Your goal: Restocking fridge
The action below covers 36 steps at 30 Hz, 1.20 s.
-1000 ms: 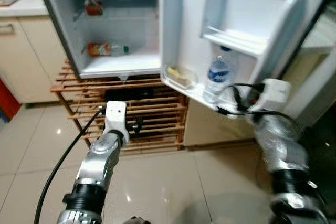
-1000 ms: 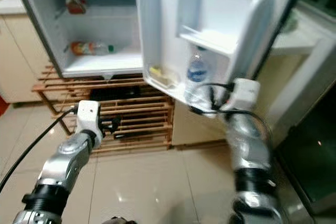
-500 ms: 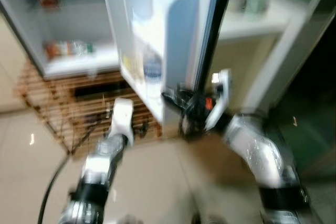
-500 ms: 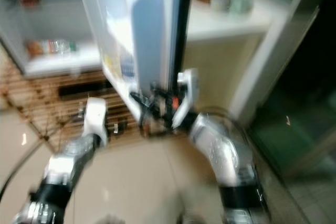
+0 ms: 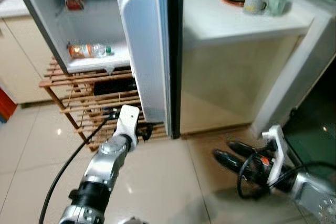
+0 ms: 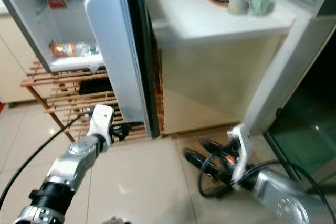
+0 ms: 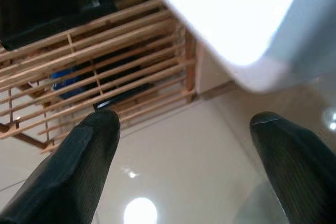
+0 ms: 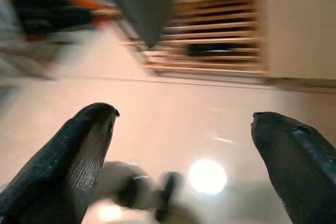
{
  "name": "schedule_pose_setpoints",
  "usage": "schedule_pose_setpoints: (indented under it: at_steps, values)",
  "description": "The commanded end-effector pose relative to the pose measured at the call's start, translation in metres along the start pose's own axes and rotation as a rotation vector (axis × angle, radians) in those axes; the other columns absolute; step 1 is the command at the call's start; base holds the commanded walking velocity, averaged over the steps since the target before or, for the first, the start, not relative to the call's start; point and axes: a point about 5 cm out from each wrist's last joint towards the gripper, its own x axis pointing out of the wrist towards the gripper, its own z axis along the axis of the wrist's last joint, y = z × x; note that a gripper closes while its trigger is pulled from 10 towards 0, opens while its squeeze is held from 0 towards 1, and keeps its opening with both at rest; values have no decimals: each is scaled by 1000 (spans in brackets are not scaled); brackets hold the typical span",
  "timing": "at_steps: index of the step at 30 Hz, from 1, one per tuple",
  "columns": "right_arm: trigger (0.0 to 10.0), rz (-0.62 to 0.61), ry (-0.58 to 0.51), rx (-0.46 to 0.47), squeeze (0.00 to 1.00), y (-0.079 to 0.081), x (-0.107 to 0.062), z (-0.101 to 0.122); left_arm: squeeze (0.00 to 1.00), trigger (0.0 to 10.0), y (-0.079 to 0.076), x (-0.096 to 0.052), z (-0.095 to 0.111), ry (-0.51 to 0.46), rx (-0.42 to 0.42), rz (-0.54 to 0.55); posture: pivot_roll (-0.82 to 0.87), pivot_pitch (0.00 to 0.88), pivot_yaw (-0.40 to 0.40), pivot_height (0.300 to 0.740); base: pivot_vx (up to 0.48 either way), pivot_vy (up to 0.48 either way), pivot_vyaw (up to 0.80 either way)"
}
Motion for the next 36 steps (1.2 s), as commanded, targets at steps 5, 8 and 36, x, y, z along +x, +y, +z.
schedule_pose_setpoints:
  at_steps: [5, 8, 36]
  values:
    - [10000, -244, -130, -167, 98, -29, 51, 53, 0, 10000, -3, 4, -8, 59, 60, -16, -78, 0, 54, 740, 0, 0, 0]
    - [10000, -376, -198, -205, 94, -32, 80, 89, 0, 10000, 3, 5, -29, 148, 123, -6, -53, 0, 45, 740, 0, 0, 0]
    - [10000, 712, -665, -198, 110, 199, 81, 187, 0, 10000, 15, -33, -161, 564, 564, -195, -31, 0, 2, 740, 0, 0, 0]
